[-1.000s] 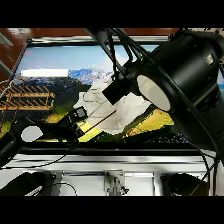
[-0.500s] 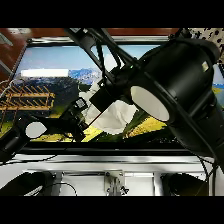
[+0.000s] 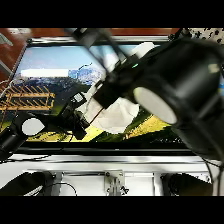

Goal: Fold the shirts.

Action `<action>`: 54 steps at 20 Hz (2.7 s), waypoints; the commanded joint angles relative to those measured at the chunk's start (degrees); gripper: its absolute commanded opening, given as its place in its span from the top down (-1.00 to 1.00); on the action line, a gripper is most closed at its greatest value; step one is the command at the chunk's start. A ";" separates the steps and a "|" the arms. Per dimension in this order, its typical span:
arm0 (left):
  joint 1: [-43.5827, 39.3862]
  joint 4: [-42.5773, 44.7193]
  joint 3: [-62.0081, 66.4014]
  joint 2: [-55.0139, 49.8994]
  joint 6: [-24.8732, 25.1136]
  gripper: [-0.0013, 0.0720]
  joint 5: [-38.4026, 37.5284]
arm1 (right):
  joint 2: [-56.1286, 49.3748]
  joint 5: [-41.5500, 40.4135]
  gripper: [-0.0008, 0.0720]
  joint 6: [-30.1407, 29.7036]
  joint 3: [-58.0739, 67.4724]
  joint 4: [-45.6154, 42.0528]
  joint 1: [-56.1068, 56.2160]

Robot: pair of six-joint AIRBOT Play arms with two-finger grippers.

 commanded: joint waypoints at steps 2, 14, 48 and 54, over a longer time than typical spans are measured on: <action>0.02 -5.97 0.26 0.04 -0.85 0.81 -5.22 | 4.46 -1.07 -0.45 -0.98 0.04 -8.33 -0.09; 11.19 -6.69 0.31 -0.02 1.57 0.81 -5.81 | -4.61 -2.47 -0.40 -38.29 -0.02 30.86 -14.60; 21.92 11.67 18.67 9.68 -3.48 -0.48 -16.15 | -7.04 -29.00 0.75 -28.39 0.00 13.14 -12.41; 43.28 -3.10 6.54 15.21 -11.85 -0.48 -13.68 | -6.84 -31.30 0.75 -24.22 0.00 11.10 -12.39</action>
